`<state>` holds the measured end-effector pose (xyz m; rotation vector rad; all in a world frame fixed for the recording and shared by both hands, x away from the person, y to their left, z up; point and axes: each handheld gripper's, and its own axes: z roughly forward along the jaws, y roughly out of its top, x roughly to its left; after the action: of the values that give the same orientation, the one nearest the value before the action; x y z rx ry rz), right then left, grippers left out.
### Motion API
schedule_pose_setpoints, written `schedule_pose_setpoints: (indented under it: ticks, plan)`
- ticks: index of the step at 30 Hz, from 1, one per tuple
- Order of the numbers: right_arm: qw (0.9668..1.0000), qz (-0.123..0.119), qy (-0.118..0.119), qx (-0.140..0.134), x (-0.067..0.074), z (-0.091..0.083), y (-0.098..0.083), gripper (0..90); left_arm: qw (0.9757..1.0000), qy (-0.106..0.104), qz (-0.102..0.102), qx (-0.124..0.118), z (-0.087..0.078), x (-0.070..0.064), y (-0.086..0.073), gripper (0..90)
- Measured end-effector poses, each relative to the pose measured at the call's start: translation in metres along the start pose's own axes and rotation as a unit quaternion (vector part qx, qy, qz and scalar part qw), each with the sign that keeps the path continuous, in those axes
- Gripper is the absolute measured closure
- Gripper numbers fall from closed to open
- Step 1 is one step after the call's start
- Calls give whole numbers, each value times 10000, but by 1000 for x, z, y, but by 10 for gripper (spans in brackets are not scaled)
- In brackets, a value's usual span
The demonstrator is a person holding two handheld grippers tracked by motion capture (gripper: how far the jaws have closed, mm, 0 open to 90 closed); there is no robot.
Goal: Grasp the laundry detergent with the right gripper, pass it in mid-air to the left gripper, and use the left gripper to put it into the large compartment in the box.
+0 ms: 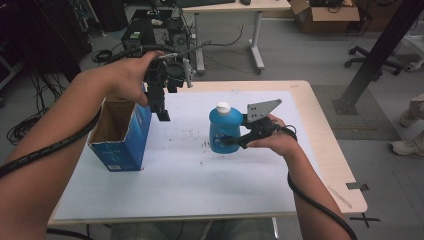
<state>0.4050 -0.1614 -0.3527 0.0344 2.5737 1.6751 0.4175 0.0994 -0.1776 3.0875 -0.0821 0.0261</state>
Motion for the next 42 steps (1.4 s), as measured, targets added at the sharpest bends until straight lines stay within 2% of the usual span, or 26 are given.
schedule_pose_setpoints:
  ticks: [8, 17, 28, 42]
  plan:
    - [9999, -80, 31, -98, 8, 8, -2, 453, 10000, -31, 50, -67, 8, -8, 8, 2]
    - [9997, -119, 88, -215, 13, 27, -5, 453, 9999, -10, 67, -85, 11, -14, 13, 2]
    - [9995, -122, 159, -232, 17, 44, -6, 453, 9999, -61, 13, -117, 22, -20, 10, 2]
    - [9994, -123, 266, -208, 22, 60, -3, 455, 9998, -107, 87, -134, 33, -24, 15, 2]
